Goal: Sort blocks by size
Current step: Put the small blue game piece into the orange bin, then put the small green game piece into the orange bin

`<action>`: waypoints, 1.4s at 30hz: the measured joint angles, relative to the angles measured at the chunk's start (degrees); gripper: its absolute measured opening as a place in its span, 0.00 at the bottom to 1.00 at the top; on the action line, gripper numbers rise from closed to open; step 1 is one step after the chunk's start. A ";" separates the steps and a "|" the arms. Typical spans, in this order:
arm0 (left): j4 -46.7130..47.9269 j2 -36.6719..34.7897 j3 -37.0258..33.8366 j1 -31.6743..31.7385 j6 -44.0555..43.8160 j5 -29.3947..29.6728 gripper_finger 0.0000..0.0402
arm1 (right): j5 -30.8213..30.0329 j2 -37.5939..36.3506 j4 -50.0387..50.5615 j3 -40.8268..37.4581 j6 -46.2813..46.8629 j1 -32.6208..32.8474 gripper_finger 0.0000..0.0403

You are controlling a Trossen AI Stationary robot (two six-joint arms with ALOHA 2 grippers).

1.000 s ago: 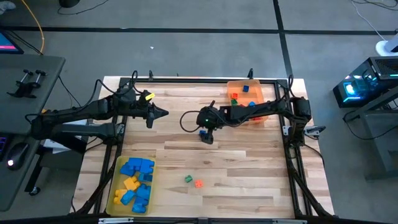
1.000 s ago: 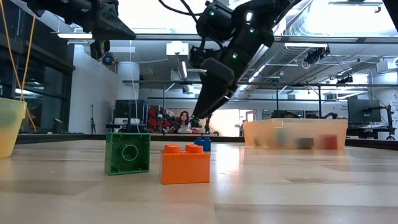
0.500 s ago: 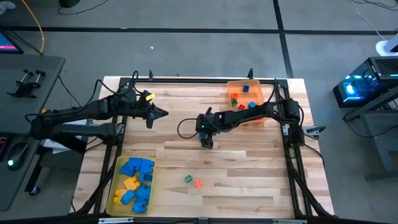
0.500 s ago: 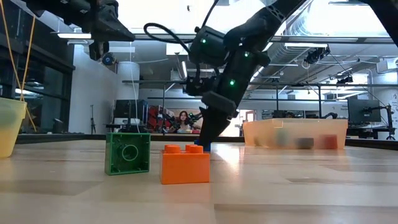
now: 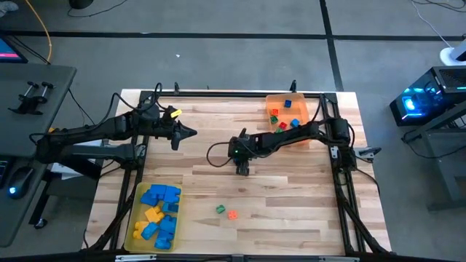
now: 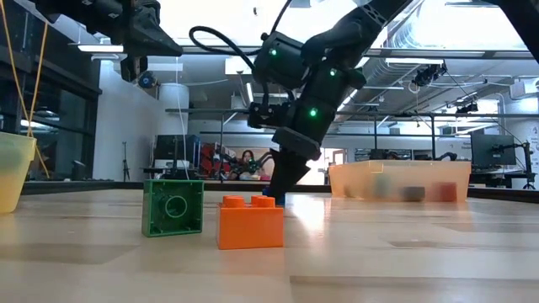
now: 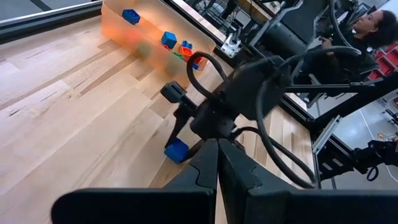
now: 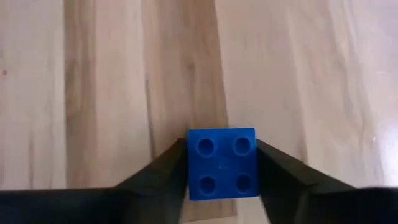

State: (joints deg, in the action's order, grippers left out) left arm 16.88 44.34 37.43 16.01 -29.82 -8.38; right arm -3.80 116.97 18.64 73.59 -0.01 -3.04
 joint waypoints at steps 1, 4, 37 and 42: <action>0.00 0.02 0.00 0.00 0.00 0.00 0.00 | -0.35 0.00 0.56 0.42 -0.04 0.18 0.37; 0.00 0.02 0.00 0.02 0.04 0.00 0.00 | -1.79 -0.35 3.96 2.23 -0.09 0.03 0.34; 1.70 0.02 0.00 0.00 1.58 0.04 0.00 | -14.68 -48.28 29.68 -21.16 35.51 -22.53 0.61; 1.70 0.01 0.00 0.01 1.55 0.04 0.00 | 2.61 -48.28 15.23 -21.10 37.54 -20.11 0.62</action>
State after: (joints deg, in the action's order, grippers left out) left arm 18.59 44.35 37.43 16.02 -28.27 -8.34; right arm -1.19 68.69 33.87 52.49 37.53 -23.14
